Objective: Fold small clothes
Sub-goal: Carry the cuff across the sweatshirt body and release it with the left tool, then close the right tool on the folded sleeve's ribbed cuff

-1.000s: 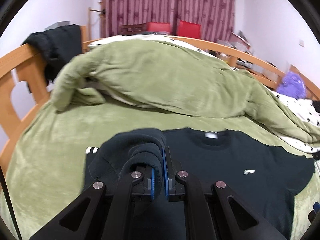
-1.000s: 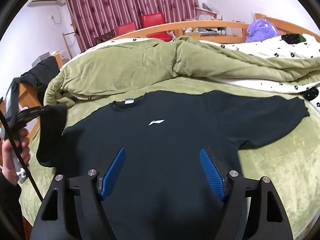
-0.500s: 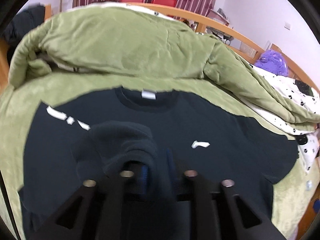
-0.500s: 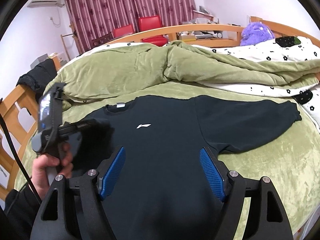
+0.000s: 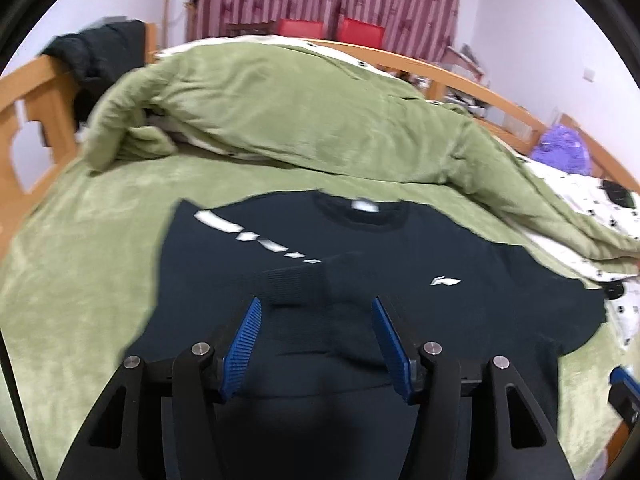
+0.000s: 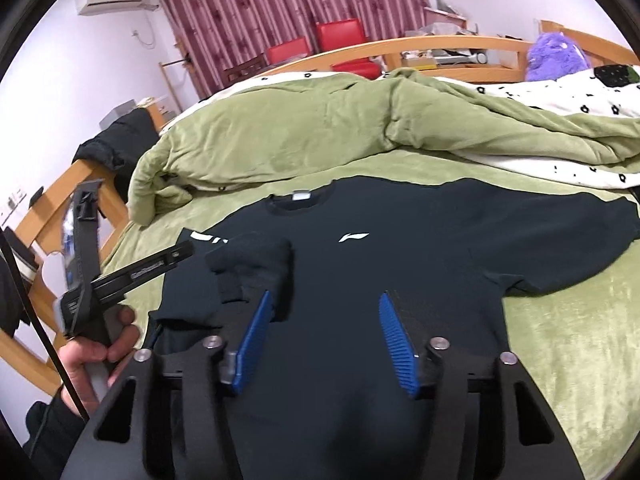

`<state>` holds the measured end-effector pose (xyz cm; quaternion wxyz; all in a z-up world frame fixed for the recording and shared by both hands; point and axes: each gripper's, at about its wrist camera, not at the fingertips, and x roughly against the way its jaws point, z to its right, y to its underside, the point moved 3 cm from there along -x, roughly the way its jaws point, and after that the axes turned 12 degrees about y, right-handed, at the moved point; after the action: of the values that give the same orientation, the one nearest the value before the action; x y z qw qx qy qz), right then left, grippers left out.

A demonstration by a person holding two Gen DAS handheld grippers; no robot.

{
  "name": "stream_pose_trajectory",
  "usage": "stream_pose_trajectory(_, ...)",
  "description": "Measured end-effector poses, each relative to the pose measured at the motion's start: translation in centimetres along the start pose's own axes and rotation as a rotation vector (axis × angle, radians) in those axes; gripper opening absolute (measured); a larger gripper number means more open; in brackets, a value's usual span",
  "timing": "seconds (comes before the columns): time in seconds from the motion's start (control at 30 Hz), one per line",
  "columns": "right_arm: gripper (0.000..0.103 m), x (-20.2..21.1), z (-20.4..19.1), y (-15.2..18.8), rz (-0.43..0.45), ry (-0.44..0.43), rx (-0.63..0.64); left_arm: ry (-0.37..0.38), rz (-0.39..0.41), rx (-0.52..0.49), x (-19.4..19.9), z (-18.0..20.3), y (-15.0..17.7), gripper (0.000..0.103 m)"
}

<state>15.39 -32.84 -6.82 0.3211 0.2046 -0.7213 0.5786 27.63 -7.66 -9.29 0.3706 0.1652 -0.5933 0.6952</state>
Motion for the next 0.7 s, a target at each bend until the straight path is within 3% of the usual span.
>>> stream_pose_trajectory(0.03, 0.049, 0.0, -0.4, 0.1, -0.001, 0.001, 0.009, -0.018, 0.014, -0.006, 0.9, -0.8, 0.4, 0.056)
stream_pose_trajectory(0.13, 0.025, -0.3, -1.7, 0.8, -0.004, 0.002, 0.054, -0.075, 0.019, -0.011, 2.5, -2.9, 1.6, 0.06)
stream_pose_trajectory(0.33, 0.023, -0.9, -4.6, 2.0, -0.015, -0.004, 0.122, -0.13, 0.025, -0.053, 4.5, -6.1, 3.5, 0.06)
stream_pose_trajectory(0.53, 0.05, -1.5, -6.1, 2.3, 0.014, 0.003, 0.135, -0.152, 0.038, -0.039, 5.9, -9.7, 3.8, 0.061)
stream_pose_trajectory(0.7, 0.057, -2.8, -7.5, 2.9, 0.01, -0.032, 0.146, -0.167, 0.054, -0.016, 6.4, -12.3, 3.4, 0.061)
